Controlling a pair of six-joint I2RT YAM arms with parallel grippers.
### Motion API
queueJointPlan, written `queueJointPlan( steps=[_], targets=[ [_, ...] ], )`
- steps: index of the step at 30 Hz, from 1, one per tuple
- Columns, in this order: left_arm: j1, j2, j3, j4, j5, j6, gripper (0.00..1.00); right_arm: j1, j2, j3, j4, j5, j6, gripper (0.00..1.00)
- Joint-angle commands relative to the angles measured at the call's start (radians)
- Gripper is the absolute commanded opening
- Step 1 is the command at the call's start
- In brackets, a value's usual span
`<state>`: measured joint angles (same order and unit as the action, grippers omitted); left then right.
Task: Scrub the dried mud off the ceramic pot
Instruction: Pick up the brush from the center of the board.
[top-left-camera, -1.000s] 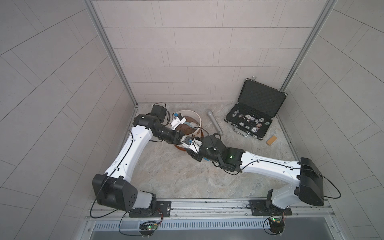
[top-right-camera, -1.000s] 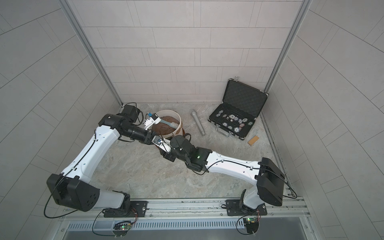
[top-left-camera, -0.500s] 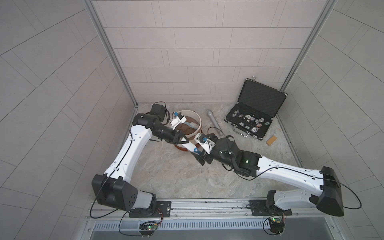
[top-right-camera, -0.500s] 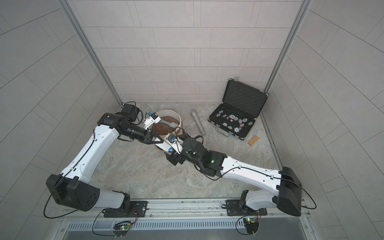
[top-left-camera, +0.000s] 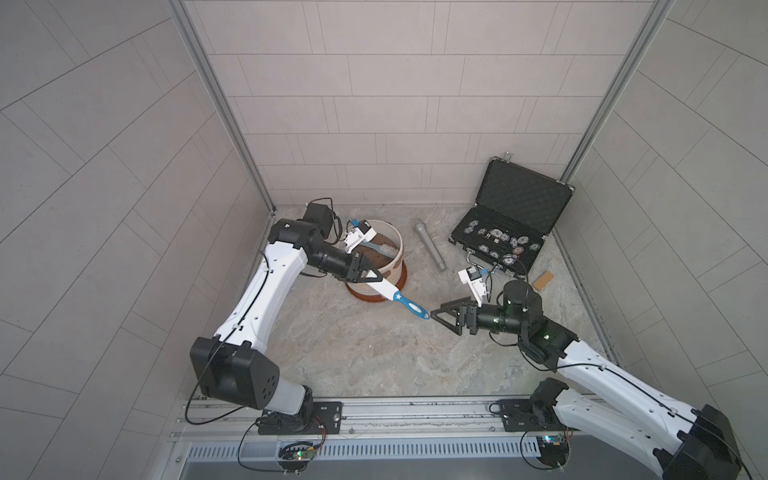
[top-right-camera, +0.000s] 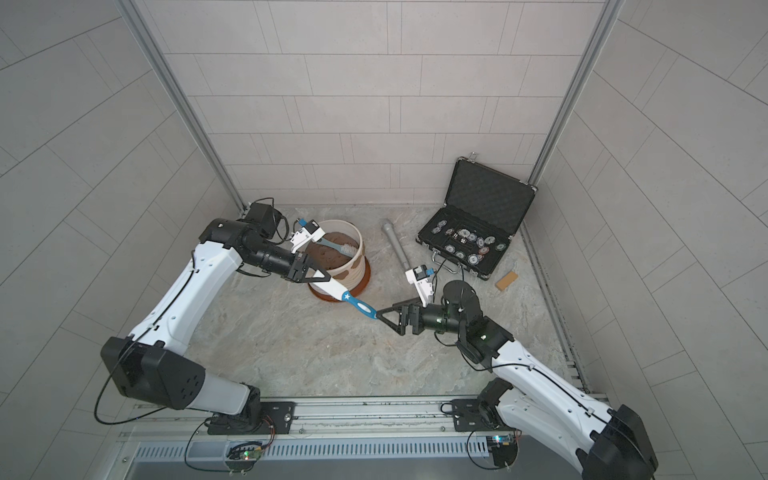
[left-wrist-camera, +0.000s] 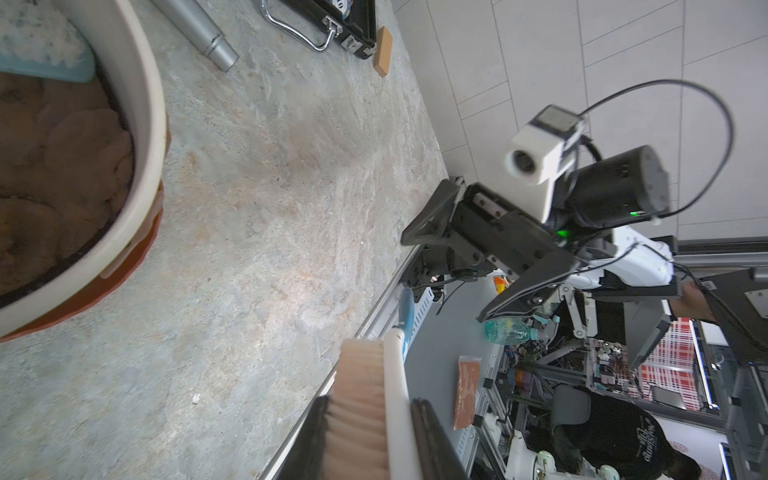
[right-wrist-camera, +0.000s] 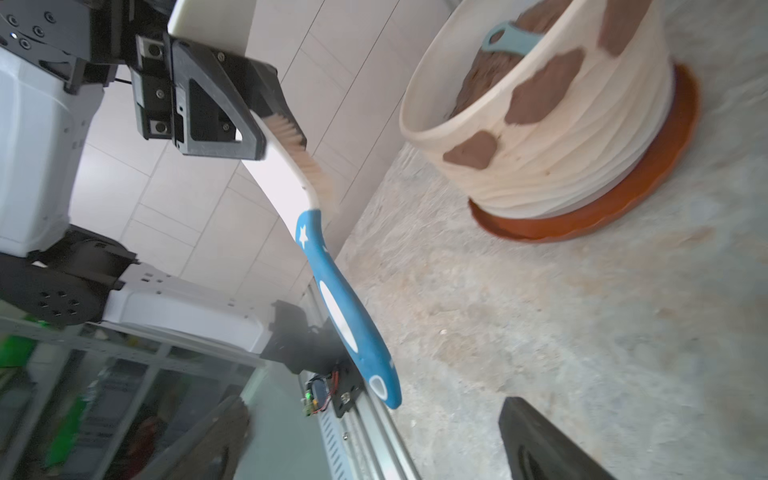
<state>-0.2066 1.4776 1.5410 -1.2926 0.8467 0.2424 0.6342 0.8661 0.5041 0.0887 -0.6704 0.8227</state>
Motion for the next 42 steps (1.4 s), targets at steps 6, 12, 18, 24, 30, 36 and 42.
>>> queueJointPlan(
  steps=[6,12,18,24,30,36,42],
  targets=[
    [0.005,-0.007,0.01,-0.014,0.082,0.011,0.24,0.052,0.012,0.126,-0.145,-0.017,-0.148,0.96],
    [0.005,-0.01,-0.003,-0.002,0.076,-0.002,0.24,0.148,0.094,0.293,-0.361,0.202,-0.471,0.87],
    [0.004,-0.018,-0.017,0.01,0.066,-0.014,0.24,0.341,0.185,0.395,-0.42,0.614,-0.797,0.83],
    [0.005,-0.02,-0.027,0.015,0.068,-0.017,0.24,0.387,0.277,0.467,-0.398,0.712,-0.92,0.75],
    [0.005,-0.026,-0.032,0.015,0.081,-0.017,0.24,0.397,0.313,0.488,-0.369,0.73,-0.976,0.62],
    [0.004,-0.028,-0.04,0.015,0.092,-0.014,0.24,0.401,0.347,0.508,-0.359,0.723,-0.985,0.54],
    [0.004,-0.029,-0.043,0.013,0.092,-0.012,0.24,0.413,0.386,0.537,-0.376,0.72,-1.004,0.52]
  ],
)
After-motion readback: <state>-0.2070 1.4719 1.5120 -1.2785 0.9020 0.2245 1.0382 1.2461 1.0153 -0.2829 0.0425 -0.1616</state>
